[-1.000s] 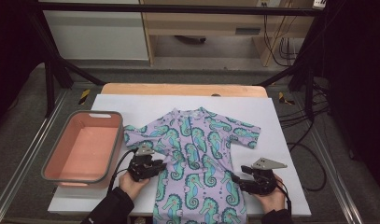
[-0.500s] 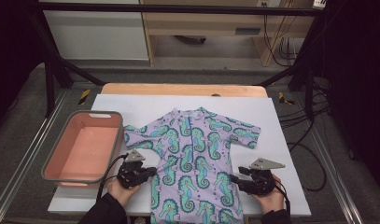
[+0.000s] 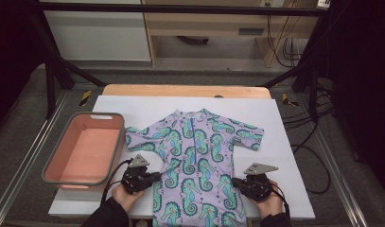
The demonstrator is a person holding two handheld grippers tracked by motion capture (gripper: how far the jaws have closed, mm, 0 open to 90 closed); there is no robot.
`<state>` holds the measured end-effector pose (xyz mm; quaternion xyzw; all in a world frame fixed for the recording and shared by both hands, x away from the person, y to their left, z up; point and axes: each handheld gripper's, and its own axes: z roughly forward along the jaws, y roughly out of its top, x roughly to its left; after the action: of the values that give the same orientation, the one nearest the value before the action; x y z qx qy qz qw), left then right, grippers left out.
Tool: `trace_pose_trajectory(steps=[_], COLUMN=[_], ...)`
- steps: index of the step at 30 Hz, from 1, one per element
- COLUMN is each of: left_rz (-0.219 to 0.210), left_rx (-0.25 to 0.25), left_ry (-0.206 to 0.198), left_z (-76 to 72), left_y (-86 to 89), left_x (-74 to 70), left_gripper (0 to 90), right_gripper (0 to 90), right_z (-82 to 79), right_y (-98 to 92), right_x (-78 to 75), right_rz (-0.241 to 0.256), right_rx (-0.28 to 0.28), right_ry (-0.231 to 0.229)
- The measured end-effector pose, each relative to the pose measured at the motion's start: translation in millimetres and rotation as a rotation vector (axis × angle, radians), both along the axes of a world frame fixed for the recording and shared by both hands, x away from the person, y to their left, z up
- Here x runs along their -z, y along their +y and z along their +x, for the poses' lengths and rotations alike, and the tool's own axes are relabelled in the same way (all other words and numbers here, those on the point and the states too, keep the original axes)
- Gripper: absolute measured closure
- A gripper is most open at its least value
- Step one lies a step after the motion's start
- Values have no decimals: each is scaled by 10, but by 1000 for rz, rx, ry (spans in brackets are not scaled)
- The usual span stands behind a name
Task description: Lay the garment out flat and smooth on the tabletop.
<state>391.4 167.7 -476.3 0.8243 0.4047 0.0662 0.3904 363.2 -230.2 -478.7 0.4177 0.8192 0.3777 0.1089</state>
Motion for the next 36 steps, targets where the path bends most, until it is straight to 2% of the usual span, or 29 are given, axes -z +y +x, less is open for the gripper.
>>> trace_pose_trajectory(steps=[2, 4, 5, 7, 8, 9, 10, 11, 12, 13, 14, 16, 17, 18, 20, 21, 24, 27, 29, 31, 33, 36], left_rz=[-20, -24, -41, -49, -51, -45, -35, -23, -17, -9, -2, 2, 14, 15, 29, 37, 66, 65, 42, 51, 46, 24], left_rx=[-6, -13, -7, -1, 11, 17, 21, 24, 28, 24, 22, 36, 40, 51, 58, 60, 66, 67, 79, 74, 62, 42], left_ry=[-4, -16, -2, -4, 2, -2, -1, 5, 15, 0, 3, 18, 12, 17, 10, 10, 5, 7, 13, -5, -19, -55], left_z=[-22, -68, -108, -190, -248, -295, -336, -366, -391, -421, -440, -469, -483, -493, -508, -510, -539, -581, -603, -599, -576, -532], left_y=[23, 48, 71, 87, 86, 79, 67, 55, 43, 36, 28, 13, 8, 3, -3, 3, 105, 232, 252, 225, 234, 260], left_x=[-20, -22, -19, -20, -19, -16, -9, 0, 12, 15, 13, 14, 14, 14, 4, -3, -42, -65, -45, -33, -40, -71], left_gripper=[844, 681, 646, 547, 537, 533, 529, 529, 545, 568, 607, 737, 788, 864, 885, 888, 890, 890, 887, 868, 762, 594], right_gripper=[896, 897, 896, 886, 873, 808, 692, 623, 588, 549, 539, 581, 636, 741, 850, 876, 887, 888, 883, 843, 714, 528], right_z=[-56, -116, -137, -193, -209, -218, -223, -208, -191, -178, -164, -155, -147, -145, -150, -157, -189, -242, -284, -293, -276, -220], right_y=[-49, -104, -119, -138, -133, -109, -88, -76, -73, -67, -64, -67, -70, -74, -56, -49, -71, -99, -57, -20, -10, -45], right_x=[-20, -33, -30, -26, -22, -24, -32, -26, -19, -6, 10, 25, 25, 21, 26, 20, -13, -21, -9, -19, -47, -57], right_rz=[1, -12, -10, 30, 36, 43, 52, 46, 30, 26, 21, 18, 14, 12, 17, 9, 7, 29, 30, 16, 18, 40], right_rx=[2, 8, 11, 3, -11, -19, -7, 4, 11, 23, 30, 32, 37, 34, 21, 19, 13, 7, -12, -18, 2, 5], right_ry=[15, 21, 22, 47, 42, 38, 37, 15, 0, -5, -8, -12, -16, -11, 2, 0, 0, 31, 37, 20, 2, -54])
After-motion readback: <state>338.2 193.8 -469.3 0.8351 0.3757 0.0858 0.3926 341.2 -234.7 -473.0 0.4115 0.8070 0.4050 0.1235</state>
